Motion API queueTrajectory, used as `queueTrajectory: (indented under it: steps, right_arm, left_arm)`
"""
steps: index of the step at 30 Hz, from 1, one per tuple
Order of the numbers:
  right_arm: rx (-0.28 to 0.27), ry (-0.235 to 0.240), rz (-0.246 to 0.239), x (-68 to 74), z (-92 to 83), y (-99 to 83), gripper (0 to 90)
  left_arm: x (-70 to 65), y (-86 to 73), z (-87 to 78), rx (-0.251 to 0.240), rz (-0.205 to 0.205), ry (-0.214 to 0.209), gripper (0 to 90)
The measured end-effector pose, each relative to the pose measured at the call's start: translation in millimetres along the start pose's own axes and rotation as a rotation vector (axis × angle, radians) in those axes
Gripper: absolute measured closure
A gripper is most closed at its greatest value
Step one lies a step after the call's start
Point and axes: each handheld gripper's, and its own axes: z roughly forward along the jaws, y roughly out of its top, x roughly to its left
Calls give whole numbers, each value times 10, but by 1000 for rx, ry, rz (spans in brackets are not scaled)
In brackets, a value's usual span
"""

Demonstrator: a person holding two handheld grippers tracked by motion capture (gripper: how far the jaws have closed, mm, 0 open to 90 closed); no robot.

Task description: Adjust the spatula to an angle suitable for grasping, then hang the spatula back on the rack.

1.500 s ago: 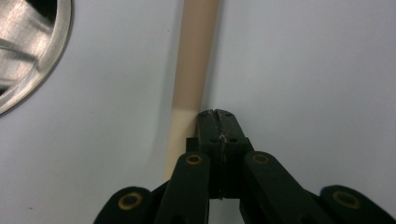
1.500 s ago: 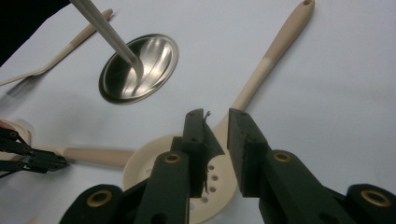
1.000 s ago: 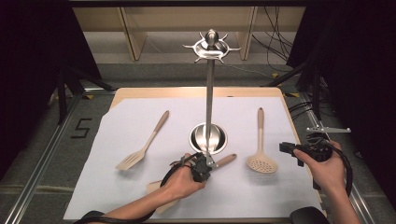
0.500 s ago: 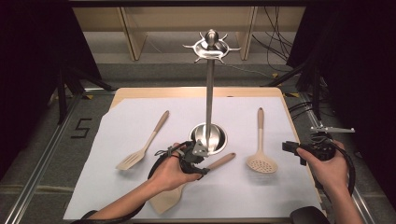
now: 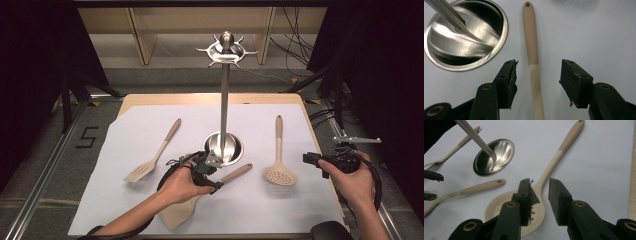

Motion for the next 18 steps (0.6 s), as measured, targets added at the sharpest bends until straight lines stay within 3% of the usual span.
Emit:
queueTrajectory:
  steps: [1,4,5,6,12,13,14,15,18]
  right_arm:
    - [-7,4,-34,-26,1,22,719]
    - [1,-1,-6,18,0,32,719]
    - [-2,-4,-43,10,-5,45,719]
    - [11,12,-13,36,-3,42,719]
    - [5,15,-31,-7,17,48,717]
    - [3,6,-50,-39,25,56,717]
    - [2,10,-18,-32,23,71,718]
    - [4,15,-30,-41,27,83,717]
    - [2,33,-39,-37,25,90,717]
  left_arm:
    - [5,-6,-1,-1,-2,8,448]
    - [16,-28,-19,-2,-19,12,443]
    - [20,-25,-31,0,-16,17,442]
    - [23,-24,-37,-7,-25,16,442]
    - [37,-2,-6,1,-34,13,439]
    - [41,-1,3,8,-39,13,439]
    - [44,-2,14,15,-39,13,440]
    - [28,-5,35,44,-65,13,439]
    - [29,2,52,110,-47,-6,447]
